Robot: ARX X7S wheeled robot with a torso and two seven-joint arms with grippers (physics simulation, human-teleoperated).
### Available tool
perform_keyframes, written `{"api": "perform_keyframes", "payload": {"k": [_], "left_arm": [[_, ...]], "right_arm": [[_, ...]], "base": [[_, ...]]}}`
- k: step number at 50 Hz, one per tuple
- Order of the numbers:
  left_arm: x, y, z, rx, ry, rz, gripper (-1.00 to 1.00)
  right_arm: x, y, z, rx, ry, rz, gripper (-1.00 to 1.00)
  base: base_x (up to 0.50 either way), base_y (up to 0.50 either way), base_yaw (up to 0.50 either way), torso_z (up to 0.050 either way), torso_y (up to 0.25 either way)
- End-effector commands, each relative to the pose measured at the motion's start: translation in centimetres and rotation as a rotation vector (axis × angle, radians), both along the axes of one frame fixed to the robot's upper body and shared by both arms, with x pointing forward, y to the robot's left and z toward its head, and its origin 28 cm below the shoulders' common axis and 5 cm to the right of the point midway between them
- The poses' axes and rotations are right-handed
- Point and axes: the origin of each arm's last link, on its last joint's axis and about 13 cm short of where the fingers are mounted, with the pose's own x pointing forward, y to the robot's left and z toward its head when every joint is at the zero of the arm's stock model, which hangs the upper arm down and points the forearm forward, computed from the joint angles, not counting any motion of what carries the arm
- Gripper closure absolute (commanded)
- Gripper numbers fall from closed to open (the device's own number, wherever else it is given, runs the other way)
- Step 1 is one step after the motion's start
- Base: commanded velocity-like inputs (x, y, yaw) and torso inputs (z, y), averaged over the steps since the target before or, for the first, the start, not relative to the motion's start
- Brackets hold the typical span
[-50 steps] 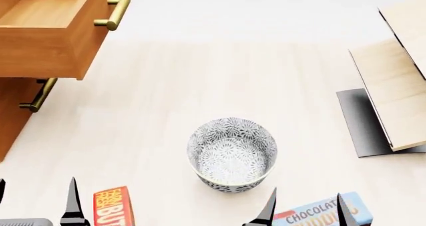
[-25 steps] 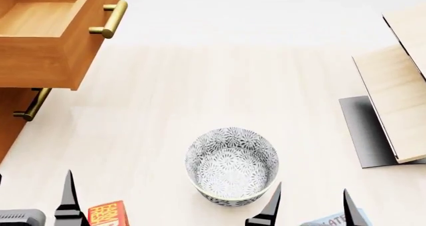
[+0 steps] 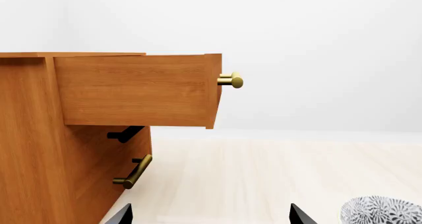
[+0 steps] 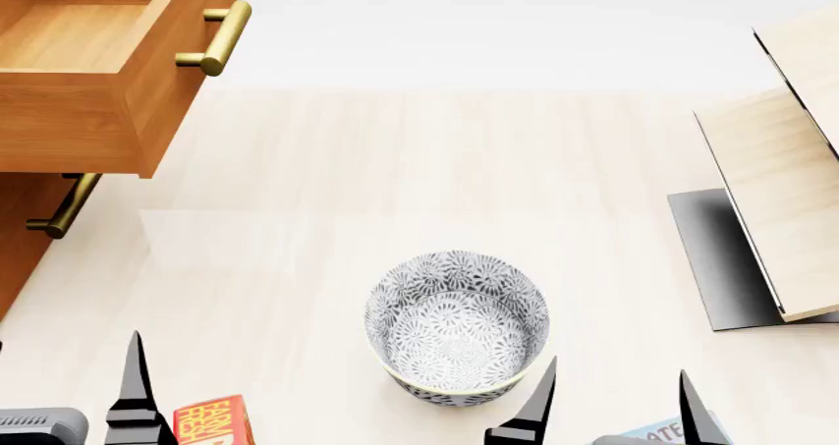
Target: Close the top drawer of the cabinet.
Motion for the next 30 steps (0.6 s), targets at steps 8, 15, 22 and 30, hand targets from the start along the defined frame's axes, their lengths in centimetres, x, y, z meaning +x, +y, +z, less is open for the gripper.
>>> {"api": "perform_keyframes", "payload": {"k": [8,15,22,30], "left_arm": [[0.07,-0.03,-0.10,0.001,0.003,-0.001,-1.00],[0.10,-0.09,-0.26,0.004,0.006,-0.006,-1.00],[0.12,-0.10,-0.27,0.003,0.007,-0.008,-1.00],[0.08,-0.23,-0.41,0.008,0.011,-0.018,-1.00]], "right_arm": [[0.09,0.02,-0.07,0.007,0.016,0.012,-1.00],[0.12,0.06,-0.14,0.002,0.016,0.013,-1.00],[0.14,0.07,-0.14,0.002,0.014,0.013,-1.00],[0.28,0.13,-0.34,-0.014,0.009,0.002,-1.00]], "base": [[0.00,-0.04,0.00,0.000,0.000],[0.00,-0.41,0.00,0.000,0.000],[0.00,-0.44,0.00,0.000,0.000],[0.00,-0.12,0.00,0.000,0.000]]}}
